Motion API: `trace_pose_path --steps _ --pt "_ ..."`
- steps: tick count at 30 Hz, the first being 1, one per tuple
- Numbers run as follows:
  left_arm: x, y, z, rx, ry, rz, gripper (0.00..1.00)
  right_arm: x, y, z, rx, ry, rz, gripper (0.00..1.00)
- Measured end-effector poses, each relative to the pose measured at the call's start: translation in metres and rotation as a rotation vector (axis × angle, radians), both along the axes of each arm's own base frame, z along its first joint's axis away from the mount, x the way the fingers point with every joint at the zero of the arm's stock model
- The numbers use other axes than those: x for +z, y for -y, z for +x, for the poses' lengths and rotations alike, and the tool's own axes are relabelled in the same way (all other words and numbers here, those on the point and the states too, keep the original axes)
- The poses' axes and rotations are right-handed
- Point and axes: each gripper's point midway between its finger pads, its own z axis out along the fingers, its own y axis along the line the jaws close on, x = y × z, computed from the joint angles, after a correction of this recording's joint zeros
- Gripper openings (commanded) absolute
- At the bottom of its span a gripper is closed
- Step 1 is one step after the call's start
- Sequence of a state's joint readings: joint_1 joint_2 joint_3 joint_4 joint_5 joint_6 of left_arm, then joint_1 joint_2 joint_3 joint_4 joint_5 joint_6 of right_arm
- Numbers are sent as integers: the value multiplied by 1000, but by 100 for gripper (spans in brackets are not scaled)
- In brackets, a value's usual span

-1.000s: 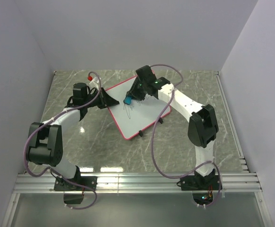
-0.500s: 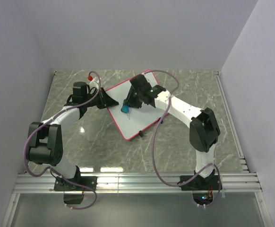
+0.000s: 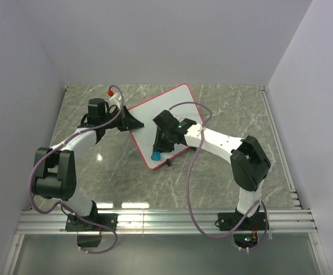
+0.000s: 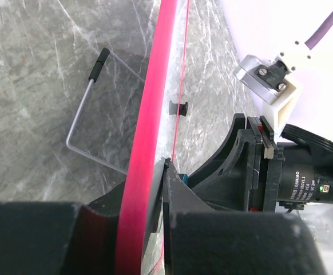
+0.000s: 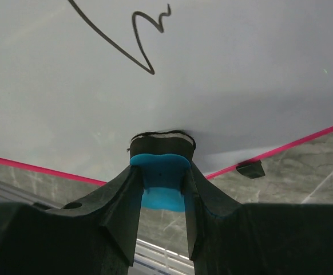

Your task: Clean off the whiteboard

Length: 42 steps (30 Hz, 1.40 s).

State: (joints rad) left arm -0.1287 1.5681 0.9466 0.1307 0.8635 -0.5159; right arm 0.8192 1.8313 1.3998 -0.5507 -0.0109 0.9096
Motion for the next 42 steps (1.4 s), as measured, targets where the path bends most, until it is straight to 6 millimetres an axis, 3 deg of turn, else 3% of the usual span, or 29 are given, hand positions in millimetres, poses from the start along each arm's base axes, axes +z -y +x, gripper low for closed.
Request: trace_pose_path --steps 8,11,16,18,20,24,28,36,42 --pt "2 2 0 -7 16 2 0 18 0 19 11 -25 -104 0" --pt "2 3 -1 3 6 3 0 41 -1 51 -48 13 -47 0" --pt "6 7 -4 18 -9 9 0 83 16 134 -205 147 85 0" --pt "6 7 -5 25 -14 15 0 86 30 154 -248 174 101 0" --pt "6 6 -6 37 -30 19 0 81 34 161 -261 182 108 0" --pt "7 5 -5 59 -75 23 0 69 35 151 -267 220 141 0" --pt "11 6 -4 63 -87 37 0 47 42 109 -250 195 142 0" --pt "13 9 -2 57 -84 59 0 9 34 10 -131 148 158 0" --pt "15 13 -2 46 -51 69 0 5 34 6 -118 122 140 0"
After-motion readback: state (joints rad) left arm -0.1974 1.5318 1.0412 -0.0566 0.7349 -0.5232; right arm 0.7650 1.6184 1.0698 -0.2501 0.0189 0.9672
